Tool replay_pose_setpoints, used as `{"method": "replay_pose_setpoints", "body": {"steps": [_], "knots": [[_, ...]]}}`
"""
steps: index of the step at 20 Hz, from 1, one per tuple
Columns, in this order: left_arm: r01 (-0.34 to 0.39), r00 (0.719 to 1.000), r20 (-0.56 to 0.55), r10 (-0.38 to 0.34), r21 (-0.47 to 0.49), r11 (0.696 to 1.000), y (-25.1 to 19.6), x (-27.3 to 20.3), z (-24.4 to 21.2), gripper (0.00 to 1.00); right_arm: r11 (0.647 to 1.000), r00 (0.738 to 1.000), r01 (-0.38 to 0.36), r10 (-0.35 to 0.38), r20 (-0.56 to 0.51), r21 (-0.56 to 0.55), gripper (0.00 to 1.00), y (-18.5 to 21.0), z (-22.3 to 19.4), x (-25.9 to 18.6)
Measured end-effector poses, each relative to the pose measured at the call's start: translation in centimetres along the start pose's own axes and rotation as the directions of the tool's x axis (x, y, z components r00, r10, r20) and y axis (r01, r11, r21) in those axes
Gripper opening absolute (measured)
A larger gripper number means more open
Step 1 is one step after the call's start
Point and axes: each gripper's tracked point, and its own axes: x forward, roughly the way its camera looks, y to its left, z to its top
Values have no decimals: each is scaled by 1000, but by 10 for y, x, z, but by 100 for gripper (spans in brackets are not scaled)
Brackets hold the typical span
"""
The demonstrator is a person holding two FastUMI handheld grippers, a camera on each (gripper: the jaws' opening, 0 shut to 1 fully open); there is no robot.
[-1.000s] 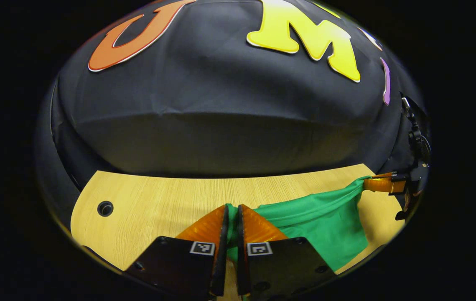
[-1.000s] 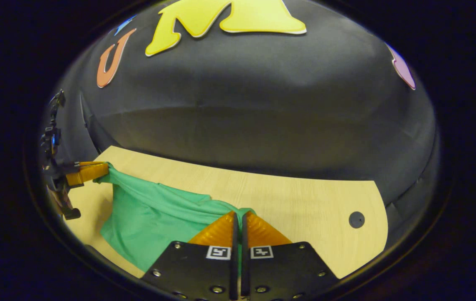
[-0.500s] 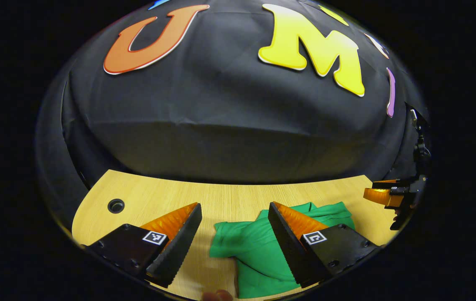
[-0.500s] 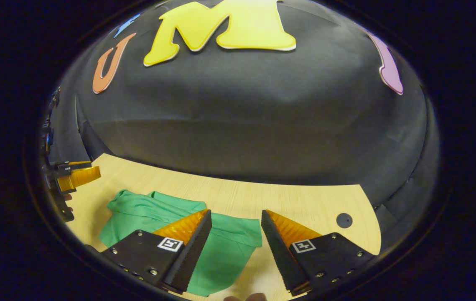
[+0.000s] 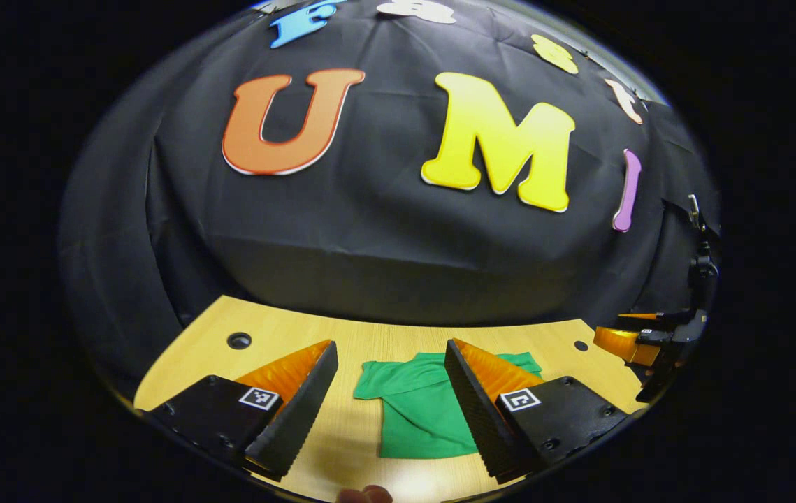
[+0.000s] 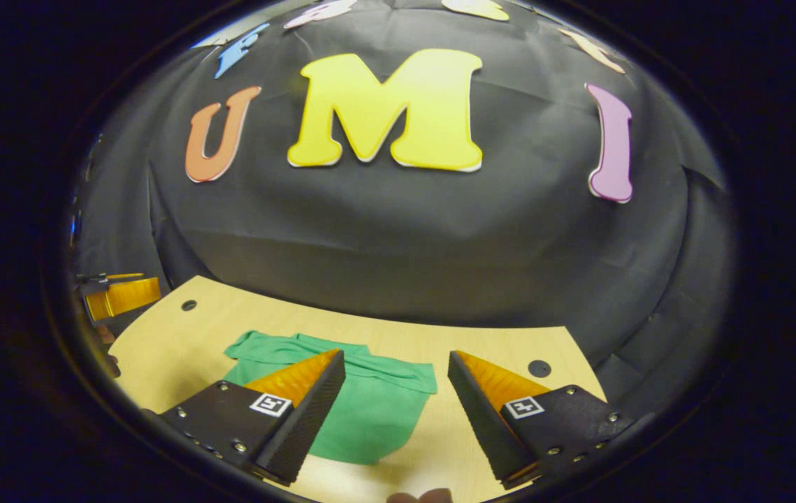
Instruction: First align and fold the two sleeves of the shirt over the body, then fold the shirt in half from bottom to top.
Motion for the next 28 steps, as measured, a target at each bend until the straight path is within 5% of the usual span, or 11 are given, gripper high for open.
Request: {"method": "replay_pose_setpoints", "body": {"steps": [7, 15, 28], "knots": [[-21, 992, 122, 14, 56, 998, -23, -108, 44, 98, 999, 987, -28, 32, 159, -27, 94, 31, 47, -115], [-27, 978, 210, 21, 27, 999, -53, -205, 47, 98, 996, 979, -68, 56, 194, 53, 94, 63, 24, -216], [14, 961, 274, -39, 91, 996, -78, -227, 55, 98, 992, 964, -114, 97, 248, 56, 94, 81, 19, -250]]}}
